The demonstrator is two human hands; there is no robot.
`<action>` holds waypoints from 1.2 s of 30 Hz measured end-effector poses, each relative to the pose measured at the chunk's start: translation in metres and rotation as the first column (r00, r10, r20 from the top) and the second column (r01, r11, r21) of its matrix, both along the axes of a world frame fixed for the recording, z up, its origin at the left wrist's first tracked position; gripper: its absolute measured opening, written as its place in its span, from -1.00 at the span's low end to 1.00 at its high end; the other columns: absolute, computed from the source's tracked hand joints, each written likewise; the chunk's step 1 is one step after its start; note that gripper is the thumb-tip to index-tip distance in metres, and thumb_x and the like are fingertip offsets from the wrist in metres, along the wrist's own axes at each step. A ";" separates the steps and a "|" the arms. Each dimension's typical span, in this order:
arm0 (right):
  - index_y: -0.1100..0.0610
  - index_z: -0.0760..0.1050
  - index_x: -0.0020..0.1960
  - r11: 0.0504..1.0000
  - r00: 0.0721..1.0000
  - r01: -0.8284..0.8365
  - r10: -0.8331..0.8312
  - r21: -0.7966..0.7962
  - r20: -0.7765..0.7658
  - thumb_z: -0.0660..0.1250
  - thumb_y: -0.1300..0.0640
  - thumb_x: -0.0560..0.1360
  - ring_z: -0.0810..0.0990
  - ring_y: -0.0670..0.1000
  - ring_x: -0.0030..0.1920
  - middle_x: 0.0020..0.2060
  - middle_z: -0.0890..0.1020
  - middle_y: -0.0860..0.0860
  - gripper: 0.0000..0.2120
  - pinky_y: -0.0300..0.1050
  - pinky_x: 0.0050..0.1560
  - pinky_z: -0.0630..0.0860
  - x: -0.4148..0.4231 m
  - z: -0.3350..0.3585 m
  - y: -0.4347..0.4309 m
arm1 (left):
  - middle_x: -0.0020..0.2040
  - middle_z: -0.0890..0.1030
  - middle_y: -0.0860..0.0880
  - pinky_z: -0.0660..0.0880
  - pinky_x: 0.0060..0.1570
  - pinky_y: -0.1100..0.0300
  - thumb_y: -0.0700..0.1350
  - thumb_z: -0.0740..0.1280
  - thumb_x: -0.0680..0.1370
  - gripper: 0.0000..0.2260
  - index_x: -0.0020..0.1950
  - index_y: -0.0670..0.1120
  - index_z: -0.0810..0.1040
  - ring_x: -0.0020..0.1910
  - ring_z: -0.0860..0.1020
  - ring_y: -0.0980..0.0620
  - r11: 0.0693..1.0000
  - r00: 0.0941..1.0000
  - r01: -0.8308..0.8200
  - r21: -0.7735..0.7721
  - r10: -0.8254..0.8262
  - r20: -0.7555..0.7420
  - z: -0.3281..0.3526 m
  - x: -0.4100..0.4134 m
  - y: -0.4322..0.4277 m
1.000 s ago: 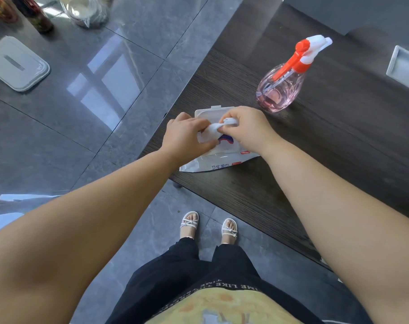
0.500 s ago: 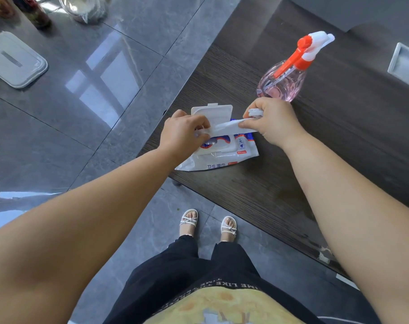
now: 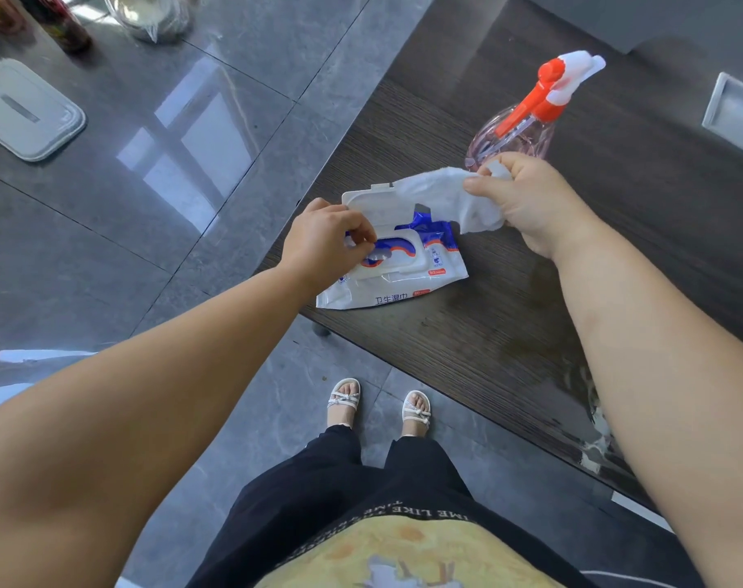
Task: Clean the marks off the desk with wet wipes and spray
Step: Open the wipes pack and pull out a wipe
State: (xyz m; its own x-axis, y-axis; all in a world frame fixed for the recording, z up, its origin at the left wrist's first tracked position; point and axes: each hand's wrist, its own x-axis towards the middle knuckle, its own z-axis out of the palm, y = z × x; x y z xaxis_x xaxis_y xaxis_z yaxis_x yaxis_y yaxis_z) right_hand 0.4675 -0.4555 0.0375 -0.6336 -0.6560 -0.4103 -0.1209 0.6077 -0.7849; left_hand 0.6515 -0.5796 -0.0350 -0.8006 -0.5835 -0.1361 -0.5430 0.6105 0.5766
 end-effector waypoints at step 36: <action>0.12 0.53 -0.13 0.964 0.883 0.260 -0.217 -0.049 0.416 0.40 0.19 0.43 0.65 0.02 -0.06 -0.15 0.64 0.04 -0.94 -0.02 -0.01 0.60 0.012 -0.014 0.005 | -0.16 0.64 0.08 0.56 -0.10 0.31 -0.21 0.32 0.52 -0.91 -0.18 -0.06 0.52 -0.17 0.62 0.17 0.565 0.887 -0.160 0.810 0.442 -0.133 0.042 0.004 -0.014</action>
State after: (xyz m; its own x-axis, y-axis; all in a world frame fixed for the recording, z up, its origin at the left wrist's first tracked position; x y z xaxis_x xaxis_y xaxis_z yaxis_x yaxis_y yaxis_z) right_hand 0.4790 -0.4504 0.0231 -0.5701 -0.5568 -0.6041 0.3577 0.4938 -0.7926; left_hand 0.6554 -0.5931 0.0069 -0.6759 -0.5884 -0.4439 -0.3298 -0.2971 0.8961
